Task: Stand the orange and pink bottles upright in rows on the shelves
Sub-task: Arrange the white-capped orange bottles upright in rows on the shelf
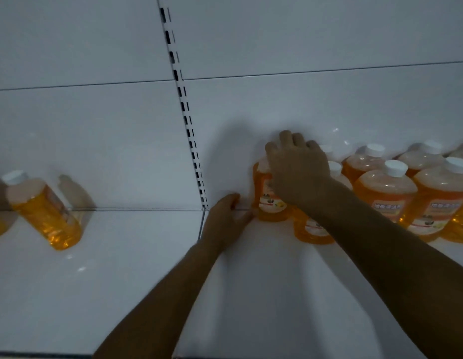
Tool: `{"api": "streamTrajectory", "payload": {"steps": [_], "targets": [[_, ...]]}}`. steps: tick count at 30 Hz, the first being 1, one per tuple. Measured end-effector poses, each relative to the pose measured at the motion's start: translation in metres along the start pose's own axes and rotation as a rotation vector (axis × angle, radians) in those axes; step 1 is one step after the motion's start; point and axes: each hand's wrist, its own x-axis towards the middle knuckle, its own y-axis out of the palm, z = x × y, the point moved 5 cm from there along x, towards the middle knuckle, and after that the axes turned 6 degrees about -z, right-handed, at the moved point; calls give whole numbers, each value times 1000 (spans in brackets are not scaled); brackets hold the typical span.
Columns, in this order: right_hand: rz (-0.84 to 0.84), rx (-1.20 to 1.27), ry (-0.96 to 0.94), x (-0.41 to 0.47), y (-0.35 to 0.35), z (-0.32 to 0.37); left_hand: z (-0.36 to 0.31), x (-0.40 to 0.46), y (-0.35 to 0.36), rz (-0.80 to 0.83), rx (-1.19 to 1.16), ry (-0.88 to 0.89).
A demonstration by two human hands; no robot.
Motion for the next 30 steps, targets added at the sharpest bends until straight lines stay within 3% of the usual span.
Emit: {"api": "streamTrajectory", "payload": {"steps": [3, 7, 12, 15, 19, 25, 30], "targets": [[-52, 23, 4, 6, -9, 26, 27, -10, -39, -66, 12, -28], [-43, 208, -161, 15, -12, 104, 63, -31, -96, -81, -5, -80], [213, 587, -279, 30, -1, 215, 120, -62, -184, -273, 10, -169], [375, 896, -240, 45, 3, 273, 145, -79, -229, -366, -21, -230], [323, 1196, -157, 68, -16, 333, 171, -92, -271, -452, -19, -278], [259, 1310, -96, 84, -27, 396, 192, -96, -294, -468, -56, -332], [266, 1397, 57, 92, -14, 371, 196, -94, -299, -544, -57, -321]]}}
